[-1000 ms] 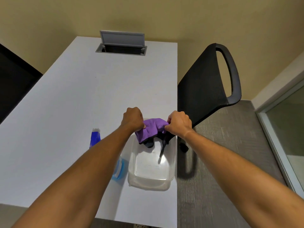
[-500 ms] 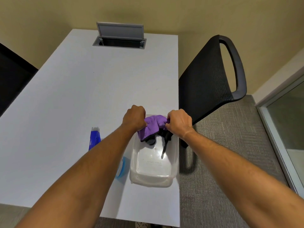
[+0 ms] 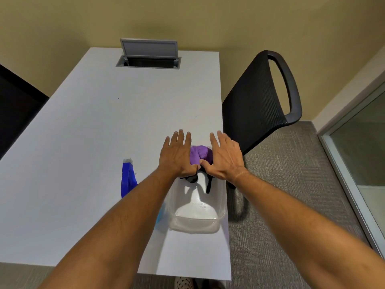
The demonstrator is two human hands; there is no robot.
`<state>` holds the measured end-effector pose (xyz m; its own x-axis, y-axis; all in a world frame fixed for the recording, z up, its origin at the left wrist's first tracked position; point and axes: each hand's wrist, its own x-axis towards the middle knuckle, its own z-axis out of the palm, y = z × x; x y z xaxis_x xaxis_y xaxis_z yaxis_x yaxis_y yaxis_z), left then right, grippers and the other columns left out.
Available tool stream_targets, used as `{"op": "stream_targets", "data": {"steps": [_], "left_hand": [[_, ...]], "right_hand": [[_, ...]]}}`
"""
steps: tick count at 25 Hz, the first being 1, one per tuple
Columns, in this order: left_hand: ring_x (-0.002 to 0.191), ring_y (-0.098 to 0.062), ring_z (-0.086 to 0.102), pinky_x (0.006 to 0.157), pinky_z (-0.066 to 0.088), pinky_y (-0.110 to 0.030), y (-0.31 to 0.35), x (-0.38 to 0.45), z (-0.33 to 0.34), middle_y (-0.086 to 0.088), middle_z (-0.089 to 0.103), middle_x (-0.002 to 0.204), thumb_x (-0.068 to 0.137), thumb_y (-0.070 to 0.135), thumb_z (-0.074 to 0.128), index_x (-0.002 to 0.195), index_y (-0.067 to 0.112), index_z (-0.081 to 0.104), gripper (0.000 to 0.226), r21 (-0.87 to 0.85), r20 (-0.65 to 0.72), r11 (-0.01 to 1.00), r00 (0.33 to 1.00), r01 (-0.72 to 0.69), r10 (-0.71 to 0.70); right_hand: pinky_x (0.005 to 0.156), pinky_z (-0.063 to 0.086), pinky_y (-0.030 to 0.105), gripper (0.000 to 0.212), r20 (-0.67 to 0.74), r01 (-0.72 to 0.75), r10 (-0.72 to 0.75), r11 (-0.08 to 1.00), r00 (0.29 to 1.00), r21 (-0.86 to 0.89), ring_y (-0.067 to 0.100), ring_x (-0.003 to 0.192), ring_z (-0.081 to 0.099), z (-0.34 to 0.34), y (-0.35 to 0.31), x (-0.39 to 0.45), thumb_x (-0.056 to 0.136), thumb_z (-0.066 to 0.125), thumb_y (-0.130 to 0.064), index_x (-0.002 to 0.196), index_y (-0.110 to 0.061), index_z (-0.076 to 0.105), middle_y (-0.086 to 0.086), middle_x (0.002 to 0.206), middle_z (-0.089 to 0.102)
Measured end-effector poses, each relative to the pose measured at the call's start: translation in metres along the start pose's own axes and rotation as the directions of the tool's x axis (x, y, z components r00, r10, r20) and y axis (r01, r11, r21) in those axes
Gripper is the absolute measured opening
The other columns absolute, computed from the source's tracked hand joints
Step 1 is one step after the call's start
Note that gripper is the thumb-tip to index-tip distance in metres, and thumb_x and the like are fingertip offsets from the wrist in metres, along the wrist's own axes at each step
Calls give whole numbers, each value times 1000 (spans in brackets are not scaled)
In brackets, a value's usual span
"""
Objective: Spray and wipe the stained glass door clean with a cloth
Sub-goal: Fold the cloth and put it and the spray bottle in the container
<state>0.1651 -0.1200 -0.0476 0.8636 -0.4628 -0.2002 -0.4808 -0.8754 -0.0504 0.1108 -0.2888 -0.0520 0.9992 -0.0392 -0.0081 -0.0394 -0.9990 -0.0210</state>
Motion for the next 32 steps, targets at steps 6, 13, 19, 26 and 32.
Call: {"op": "stream_targets", "data": {"steps": [6, 13, 19, 26, 32], "left_hand": [[150, -35, -9, 120, -2, -52, 4, -25, -4, -18, -11, 163, 75, 85, 39, 154, 12, -11, 118, 8, -33, 1000, 999, -10, 10], [150, -33, -15, 121, -6, -50, 7, -66, -19, -16, -17, 162, 78, 83, 36, 153, 14, -16, 115, -24, -153, 999, 988, -40, 36], [150, -32, -14, 122, -5, -47, 12, -105, -24, -16, -17, 162, 81, 80, 37, 153, 13, -16, 112, -48, -194, 997, 980, -61, 50], [150, -28, -17, 122, -10, -40, 24, -167, -13, -12, -20, 162, 84, 72, 45, 152, 15, -20, 110, -103, -248, 991, 967, -85, 57], [151, -28, -8, 119, -6, -38, 33, -234, -5, -11, -11, 164, 83, 68, 50, 152, 17, -19, 110, -90, -293, 992, 954, -86, 56]], "right_hand": [[119, 9, 51, 104, 3, -58, 58, 998, 998, 12, 32, 149, 4, -8, -8, -24, 80, 27, -81, 155, -12, 5, 17, 162, 6], [120, 7, 53, 106, -53, -95, 95, 995, 994, -11, 33, 149, 0, -29, -25, -54, 78, 20, -85, 155, -13, 2, 17, 162, 2], [120, 6, 52, 103, -67, -82, 81, 997, 995, -13, 32, 149, -3, -46, -39, -88, 82, 23, -81, 155, -13, -1, 16, 162, -1], [120, 6, 52, 100, -97, -35, 38, 999, 995, 30, 32, 149, -1, -55, -54, -135, 82, 23, -79, 155, -15, 0, 15, 163, 0], [120, 9, 54, 99, -140, 30, -16, 995, 990, 96, 33, 149, 2, -53, -72, -182, 84, 30, -78, 155, -14, 4, 14, 163, 4]]}}
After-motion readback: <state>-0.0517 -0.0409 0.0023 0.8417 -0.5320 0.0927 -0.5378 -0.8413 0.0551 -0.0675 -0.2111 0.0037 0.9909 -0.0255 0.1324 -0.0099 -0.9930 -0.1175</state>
